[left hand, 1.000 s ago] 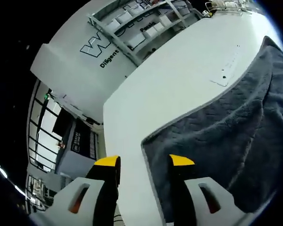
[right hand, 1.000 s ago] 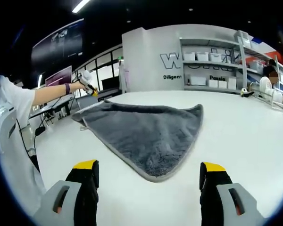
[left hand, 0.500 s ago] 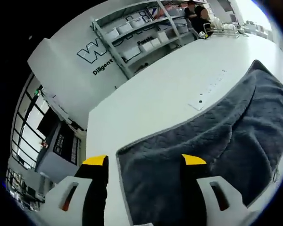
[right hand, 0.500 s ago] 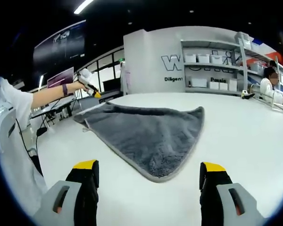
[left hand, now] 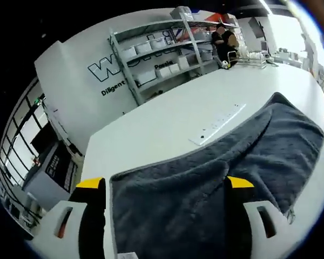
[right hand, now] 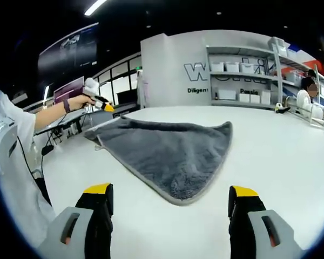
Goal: Open the folded towel by lifting each exposed corner and separating the folded layers until the towel lies flat within the target outline without major curled edges
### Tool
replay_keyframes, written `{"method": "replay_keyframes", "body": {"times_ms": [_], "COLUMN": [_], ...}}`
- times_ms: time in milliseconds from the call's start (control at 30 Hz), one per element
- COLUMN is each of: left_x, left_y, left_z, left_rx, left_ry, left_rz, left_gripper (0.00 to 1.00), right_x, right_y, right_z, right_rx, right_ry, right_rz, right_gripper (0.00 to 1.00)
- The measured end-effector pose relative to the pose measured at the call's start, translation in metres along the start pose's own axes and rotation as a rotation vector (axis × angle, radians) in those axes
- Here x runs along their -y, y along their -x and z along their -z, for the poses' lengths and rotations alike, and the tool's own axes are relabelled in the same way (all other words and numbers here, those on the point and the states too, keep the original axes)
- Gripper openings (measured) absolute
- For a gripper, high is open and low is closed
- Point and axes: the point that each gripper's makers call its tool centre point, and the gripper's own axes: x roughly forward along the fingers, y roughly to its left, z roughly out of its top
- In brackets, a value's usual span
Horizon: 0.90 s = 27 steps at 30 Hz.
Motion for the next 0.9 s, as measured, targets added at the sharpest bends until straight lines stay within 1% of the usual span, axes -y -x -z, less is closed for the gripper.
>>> {"method": "replay_keyframes", "body": {"times_ms": [67,233,300,433,500,567,633,833,900], "left_x": [0.008,0.027,0.037,0.054,0.059,0.063,0.067,0.079,0.080], "left_y": [0.003,0.018,0.029,0.053,0.062,0.075,0.086,0.113,0.122], "left_z": [0.000,0.010,0.009,0.010,0.012,0.013,0.015,0.022,0.025], "left_rx": [0.024,0.038,0.087,0.140,0.155,0.189,0.208,0.222,0.239], "left_ry": [0.034,0.042,0.082,0.089,0.088,0.094,0.104,0.118,0.134], "left_rz": [0.027,0.057,0.080,0.100,0.096,0.090,0.089,0.110,0.107], "left_gripper": [0.92,0.95,0.95,0.96,0.98,0.99,0.99,0.99,0.99], "right_x": [0.000,0.001,0.002,0.003,0.003,0.002,0.000,-0.001,-0.001], "right_y": [0.000,0.001,0.001,0.001,-0.001,-0.002,-0.003,-0.006,-0.007], "right_z": [0.001,-0.001,-0.002,-0.003,-0.002,-0.001,0.000,0.002,0.003], "right_rx": [-0.003,-0.010,-0.012,-0.015,-0.020,-0.026,-0.030,-0.046,-0.050], "right_ry": [0.001,0.002,0.006,0.008,0.007,0.010,0.009,0.004,0.000], "right_rz": [-0.002,-0.001,0.001,0.006,0.007,0.008,0.006,0.007,0.006], "right_gripper": [0.89,0.89,0.89,0.90,0.90,0.90,0.90,0.91,0.91]}}
